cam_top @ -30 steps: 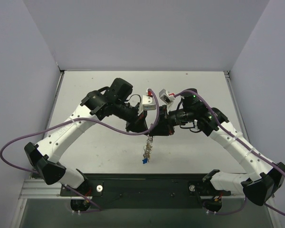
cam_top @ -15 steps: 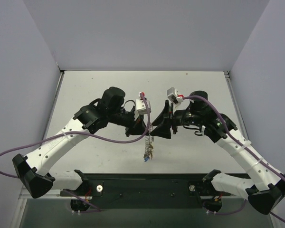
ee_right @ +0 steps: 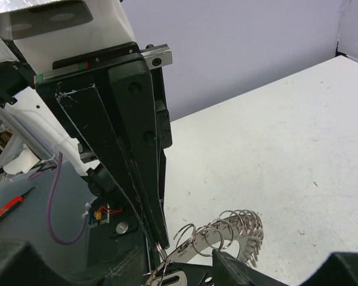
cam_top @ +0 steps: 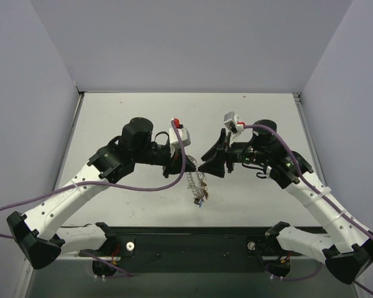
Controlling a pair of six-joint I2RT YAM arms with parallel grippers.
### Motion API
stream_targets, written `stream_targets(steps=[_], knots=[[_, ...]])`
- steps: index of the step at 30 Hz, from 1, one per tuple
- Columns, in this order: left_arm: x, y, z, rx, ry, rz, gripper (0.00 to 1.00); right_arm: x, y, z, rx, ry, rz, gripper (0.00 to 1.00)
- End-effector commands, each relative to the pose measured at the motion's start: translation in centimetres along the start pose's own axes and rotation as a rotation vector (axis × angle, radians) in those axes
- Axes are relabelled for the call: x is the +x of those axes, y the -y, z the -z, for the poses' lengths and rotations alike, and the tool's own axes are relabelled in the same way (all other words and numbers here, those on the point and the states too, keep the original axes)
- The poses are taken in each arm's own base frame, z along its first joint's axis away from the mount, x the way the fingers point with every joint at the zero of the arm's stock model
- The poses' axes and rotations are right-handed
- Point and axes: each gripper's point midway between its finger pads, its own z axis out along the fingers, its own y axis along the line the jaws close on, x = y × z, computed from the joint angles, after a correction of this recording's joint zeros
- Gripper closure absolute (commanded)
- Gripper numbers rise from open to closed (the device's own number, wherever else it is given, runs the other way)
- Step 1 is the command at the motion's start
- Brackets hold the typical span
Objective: Put the keys on the keyring
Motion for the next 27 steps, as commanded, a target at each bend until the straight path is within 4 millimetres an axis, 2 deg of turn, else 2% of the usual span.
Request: stream_targets(steps=[1, 7, 10, 16, 18, 27], knots=[[-3.5, 0.4, 0.8, -0.003, 0.112, -0.078, 1.0, -0.9, 0.3, 0.1, 0.004, 0.041, 0.023, 0.6], [-3.6, 0.4, 0.8, -0.005, 0.114, -0.083, 1.0, -0.9, 0.0, 0.3, -0.015, 0.045, 0.023, 0.89], [-3.6, 0.2, 0.9, -0.018, 0.117, -0.086, 1.0, -0.7, 0.0, 0.3, -0.017, 0.044, 0.021, 1.0], [-3.8, -0.2, 1.0, -0.048, 0.163, -0.097, 1.0, -0.4, 0.3, 0.3, -0.013, 0.043, 0.003, 1.0], [-4.6, -0.1, 1.4, -0.063, 0.205, -0.112, 1.0, -0.2, 0.3, 0.2, -0.017, 0.04, -0.005, 1.0], [-5.6, 0.1, 2.2, -0.089, 0.308, -0.135, 1.0, 0.6, 0.7, -0.2, -0.028, 0.026, -0.04, 1.0]])
